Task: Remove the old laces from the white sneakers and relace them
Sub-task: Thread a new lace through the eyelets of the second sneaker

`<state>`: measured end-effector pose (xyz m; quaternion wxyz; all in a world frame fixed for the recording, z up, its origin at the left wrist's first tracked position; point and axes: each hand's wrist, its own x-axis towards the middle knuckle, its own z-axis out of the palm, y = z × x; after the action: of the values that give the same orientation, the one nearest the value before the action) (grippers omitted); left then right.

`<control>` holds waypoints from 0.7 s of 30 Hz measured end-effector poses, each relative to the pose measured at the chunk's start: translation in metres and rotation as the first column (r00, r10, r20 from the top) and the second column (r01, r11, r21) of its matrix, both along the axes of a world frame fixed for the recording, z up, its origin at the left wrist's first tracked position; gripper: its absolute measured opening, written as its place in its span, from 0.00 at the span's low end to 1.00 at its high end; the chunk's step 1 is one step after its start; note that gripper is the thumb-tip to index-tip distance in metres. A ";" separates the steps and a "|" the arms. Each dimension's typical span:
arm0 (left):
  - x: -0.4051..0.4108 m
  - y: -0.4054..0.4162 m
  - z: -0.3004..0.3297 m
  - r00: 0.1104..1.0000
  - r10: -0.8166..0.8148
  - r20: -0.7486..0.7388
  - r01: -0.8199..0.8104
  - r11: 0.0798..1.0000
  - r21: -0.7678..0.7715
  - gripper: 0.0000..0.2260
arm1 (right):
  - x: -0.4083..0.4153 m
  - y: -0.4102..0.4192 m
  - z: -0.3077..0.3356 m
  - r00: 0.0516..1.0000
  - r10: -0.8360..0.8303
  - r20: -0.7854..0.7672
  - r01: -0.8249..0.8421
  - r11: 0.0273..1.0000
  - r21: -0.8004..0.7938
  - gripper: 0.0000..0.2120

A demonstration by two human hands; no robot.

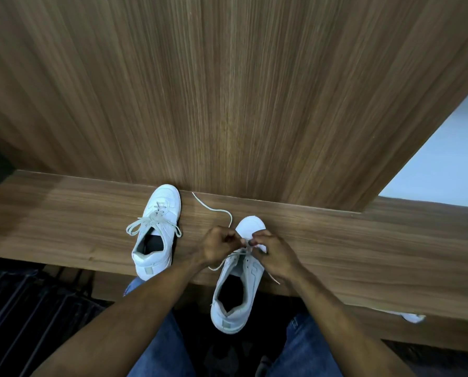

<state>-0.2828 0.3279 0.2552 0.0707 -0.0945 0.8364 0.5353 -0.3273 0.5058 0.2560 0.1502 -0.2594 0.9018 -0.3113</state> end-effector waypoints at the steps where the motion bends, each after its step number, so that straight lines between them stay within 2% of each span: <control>1: -0.002 0.002 0.000 1.000 -0.003 -0.012 0.003 1.000 -0.021 0.11 | -0.001 0.000 0.001 0.999 -0.019 -0.028 0.019 1.000 0.008 0.07; 4: -0.003 -0.002 0.003 1.000 -0.028 0.000 0.027 0.993 -0.119 0.12 | -0.013 0.014 0.000 0.979 -0.164 -0.123 0.171 0.984 0.048 0.06; 6: -0.002 -0.013 0.000 0.999 -0.031 0.014 0.033 0.985 -0.167 0.13 | -0.022 0.030 0.000 0.941 -0.313 -0.132 0.319 0.947 0.028 0.06; 10: -0.001 -0.040 -0.014 1.000 0.016 0.017 -0.011 0.963 -0.268 0.18 | -0.040 0.069 -0.006 0.786 -0.615 -0.061 0.615 0.788 -0.015 0.08; 13: 0.002 -0.046 -0.019 0.999 0.048 0.019 -0.039 0.944 -0.327 0.12 | -0.042 0.087 -0.012 0.717 -0.696 -0.044 0.697 0.715 0.055 0.09; 14: 0.002 -0.044 -0.016 0.999 0.054 0.010 -0.048 0.947 -0.317 0.11 | -0.041 0.087 -0.014 0.722 -0.690 -0.045 0.691 0.716 0.100 0.10; 16: 0.003 -0.035 -0.008 1.000 0.029 0.002 -0.027 0.957 -0.289 0.12 | -0.033 0.077 -0.014 0.797 -0.599 -0.075 0.602 0.779 0.174 0.16; 19: 0.001 -0.014 -0.003 0.999 -0.050 0.012 0.052 0.976 -0.210 0.08 | -0.014 0.048 -0.017 0.957 -0.251 -0.144 0.264 0.961 0.080 0.22; 21: -0.002 -0.002 -0.007 0.996 -0.080 -0.038 0.071 0.975 -0.211 0.06 | -0.001 0.024 -0.015 0.990 -0.059 -0.130 0.063 0.998 0.022 0.20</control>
<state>-0.2850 0.3256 0.2483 0.0614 -0.0572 0.8925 0.4431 -0.3282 0.5299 0.2410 0.0853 -0.2494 0.9211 -0.2865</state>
